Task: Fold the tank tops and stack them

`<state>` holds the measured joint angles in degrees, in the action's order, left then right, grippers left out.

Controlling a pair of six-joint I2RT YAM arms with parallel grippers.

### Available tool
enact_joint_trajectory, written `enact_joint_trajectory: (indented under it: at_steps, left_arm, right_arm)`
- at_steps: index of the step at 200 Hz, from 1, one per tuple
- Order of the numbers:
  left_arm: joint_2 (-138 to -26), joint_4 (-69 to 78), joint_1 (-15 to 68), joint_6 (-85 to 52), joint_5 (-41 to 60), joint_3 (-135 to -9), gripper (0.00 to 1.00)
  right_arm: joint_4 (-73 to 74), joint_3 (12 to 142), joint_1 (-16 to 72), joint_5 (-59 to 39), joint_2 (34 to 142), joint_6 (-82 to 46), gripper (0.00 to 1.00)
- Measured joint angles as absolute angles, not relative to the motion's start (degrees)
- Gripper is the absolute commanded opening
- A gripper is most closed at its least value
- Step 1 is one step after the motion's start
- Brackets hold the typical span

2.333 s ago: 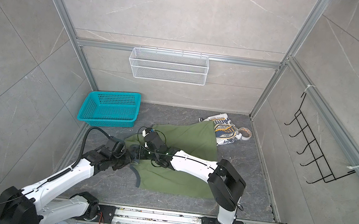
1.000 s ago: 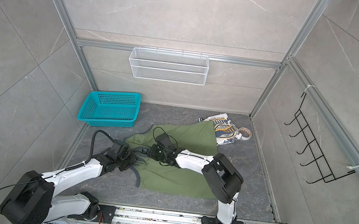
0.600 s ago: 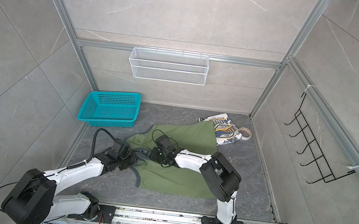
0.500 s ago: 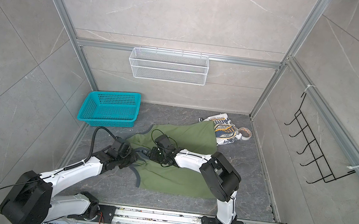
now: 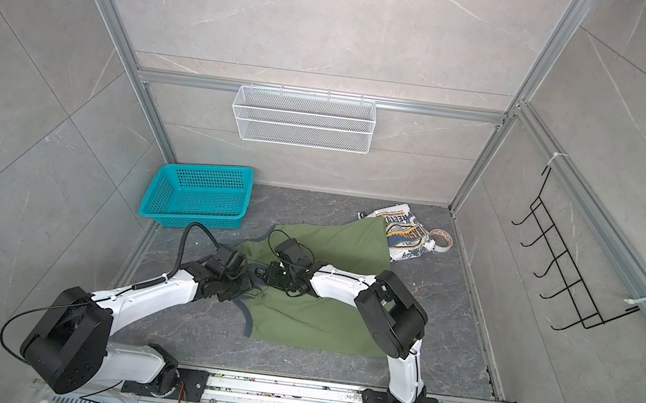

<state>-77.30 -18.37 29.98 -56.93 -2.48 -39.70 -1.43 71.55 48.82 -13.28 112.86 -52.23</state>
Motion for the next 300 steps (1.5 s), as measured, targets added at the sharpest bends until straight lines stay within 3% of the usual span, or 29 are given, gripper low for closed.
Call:
enact_joint_trajectory:
  at_steps: [85,140,191,209,224,254,270,300]
  left_arm:
    - [-75.1,-15.9,30.0,-56.6,-5.1,-37.6,0.01]
    - [-56.1,-20.6,29.1,-56.2,-11.0,-35.3,0.0]
    - [-44.1,-31.2,28.3,-61.6,-14.9,-32.3,0.16]
    - [-41.1,-37.3,28.1,-64.7,-16.3,-30.9,0.22]
    - [-37.3,-42.7,28.0,-66.9,-17.8,-29.7,0.46]
    - [-31.5,-47.2,27.8,-66.2,-20.0,-29.9,0.62]
    - [-35.8,-46.1,27.5,-62.0,-19.4,-32.2,0.69]
    - [-61.7,-42.4,27.0,-51.6,-15.8,-46.0,0.72]
  right_arm:
    - [-4.3,74.8,48.8,-12.0,114.1,-49.9,0.13]
    - [-6.3,82.2,48.9,-12.5,117.6,-47.7,0.07]
    - [-8.8,92.9,50.7,-15.2,122.3,-45.5,0.09]
    - [-10.7,95.7,51.0,-14.8,124.2,-44.1,0.26]
    - [-12.0,96.5,50.9,-14.3,125.0,-43.1,0.45]
    - [-14.6,95.8,50.6,-13.1,124.3,-40.5,0.61]
    - [-16.1,93.0,50.4,-11.8,121.6,-39.1,0.62]
    - [-18.2,84.4,46.9,-10.0,112.2,-38.7,0.62]
